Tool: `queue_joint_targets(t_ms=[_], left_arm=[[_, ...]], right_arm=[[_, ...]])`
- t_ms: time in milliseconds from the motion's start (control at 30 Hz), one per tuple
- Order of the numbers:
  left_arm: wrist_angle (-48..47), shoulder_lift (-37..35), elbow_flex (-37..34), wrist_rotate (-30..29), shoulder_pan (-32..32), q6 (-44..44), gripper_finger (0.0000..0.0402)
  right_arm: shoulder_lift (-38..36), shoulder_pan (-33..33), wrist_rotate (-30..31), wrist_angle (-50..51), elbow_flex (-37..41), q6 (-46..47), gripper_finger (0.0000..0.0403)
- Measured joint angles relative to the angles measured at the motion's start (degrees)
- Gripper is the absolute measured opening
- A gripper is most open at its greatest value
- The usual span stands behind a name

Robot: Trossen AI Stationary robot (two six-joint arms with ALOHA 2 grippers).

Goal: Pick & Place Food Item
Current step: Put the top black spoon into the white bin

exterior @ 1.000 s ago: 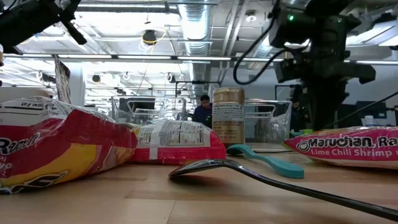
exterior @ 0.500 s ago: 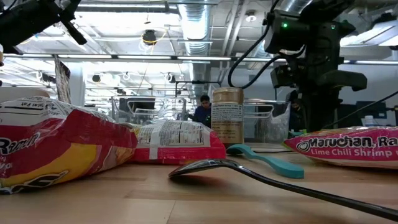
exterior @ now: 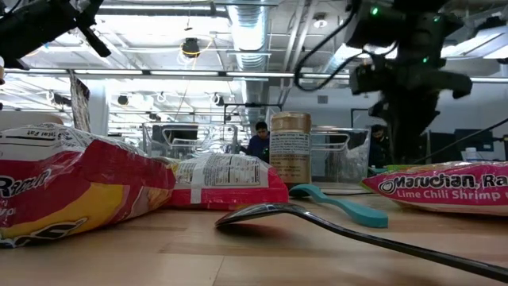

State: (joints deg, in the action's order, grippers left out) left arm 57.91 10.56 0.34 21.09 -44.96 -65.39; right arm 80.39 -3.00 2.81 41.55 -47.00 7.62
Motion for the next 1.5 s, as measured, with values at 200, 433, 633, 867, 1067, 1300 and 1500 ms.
queue_joint_targets(t_ms=[200, 433, 633, 867, 1067, 1300, 1500], left_arm=[[0.0, 0.0, 0.0, 0.0, 0.0, 0.0, 0.0], [0.0, 0.0, 0.0, 0.0, 0.0, 0.0, 0.0], [0.0, 0.0, 0.0, 0.1, 0.0, 0.0, 0.0], [0.0, 0.0, 0.0, 0.0, 0.0, 0.6, 0.0], [0.0, 0.0, 0.0, 0.0, 0.0, 0.6, 0.0], [0.0, 0.0, 0.0, 0.0, 0.0, 0.6, 0.0], [0.0, 0.0, 0.0, 0.0, 0.0, 0.6, 0.0]], right_arm=[[-4.7, -4.7, 0.0, 2.9, 0.0, 6.2, 0.0], [-5.4, -10.8, 0.0, 1.8, 3.4, 12.8, 0.0], [-5.4, -11.9, 2.1, -4.2, 9.2, 20.1, 0.0], [-5.4, -9.6, 14.4, -5.7, 9.4, 26.8, 0.0], [-5.4, -7.4, 15.1, -6.6, 9.7, 38.3, 0.0], [-5.4, -7.5, 14.3, -11.4, 12.3, 55.0, 0.0], [-5.1, -6.9, 14.3, -14.0, 12.3, 63.6, 0.0]])
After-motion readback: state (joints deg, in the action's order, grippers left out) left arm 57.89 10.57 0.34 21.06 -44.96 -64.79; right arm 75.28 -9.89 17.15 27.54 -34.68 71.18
